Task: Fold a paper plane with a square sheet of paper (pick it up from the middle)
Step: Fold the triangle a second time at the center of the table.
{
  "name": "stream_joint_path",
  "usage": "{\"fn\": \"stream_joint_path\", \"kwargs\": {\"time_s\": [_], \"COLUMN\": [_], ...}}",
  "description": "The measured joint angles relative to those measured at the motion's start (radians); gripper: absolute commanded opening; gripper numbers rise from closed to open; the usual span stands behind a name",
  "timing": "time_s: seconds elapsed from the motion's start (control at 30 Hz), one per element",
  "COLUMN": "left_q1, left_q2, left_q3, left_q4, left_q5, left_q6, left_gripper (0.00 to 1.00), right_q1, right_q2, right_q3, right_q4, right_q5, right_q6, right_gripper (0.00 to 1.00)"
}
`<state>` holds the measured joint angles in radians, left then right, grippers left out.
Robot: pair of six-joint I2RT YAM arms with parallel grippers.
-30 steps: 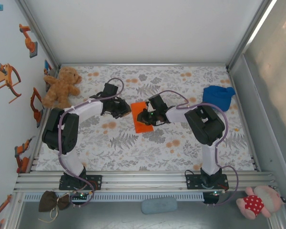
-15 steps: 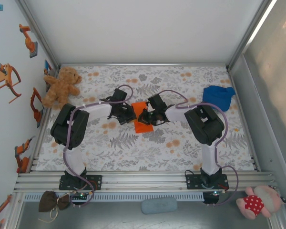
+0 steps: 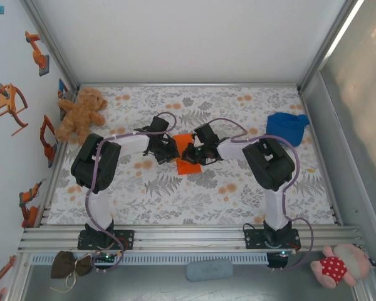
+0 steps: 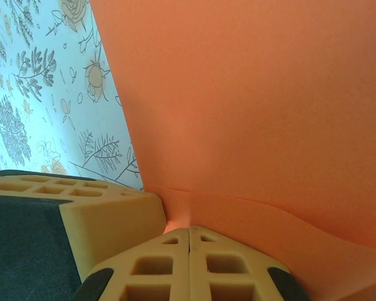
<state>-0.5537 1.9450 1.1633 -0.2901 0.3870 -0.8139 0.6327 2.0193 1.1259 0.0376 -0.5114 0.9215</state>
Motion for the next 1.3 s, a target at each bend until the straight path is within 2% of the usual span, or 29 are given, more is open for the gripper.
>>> {"fn": "stream_joint_path", "kwargs": {"time_s": [0.7,0.93,1.3], "left_q1": [-0.002,-0.002,-0.002], "left_q2": [0.014,0.017,0.019], "left_q3": [0.029,0.034,0.035], "left_q4": [-0.04,-0.047,-0.047], "left_q5": [-0.005,-0.006,-0.004], "left_q6": [0.022,0.023,0.027], "left_gripper": [0.02,0.0,0.0], "right_q1": [-0.035,-0.055,-0.166], "right_q2": [-0.032,-0.031,-0.044], "right_q3": [-0.014,-0.046,-0.052], "right_q4": [-0.026,0.032,0.017], "right_q5": [0.06,0.032,0.042], "right_q6": [-0.052,-0.055,-0.059], "right_gripper": [0.0,0.0,0.0]}}
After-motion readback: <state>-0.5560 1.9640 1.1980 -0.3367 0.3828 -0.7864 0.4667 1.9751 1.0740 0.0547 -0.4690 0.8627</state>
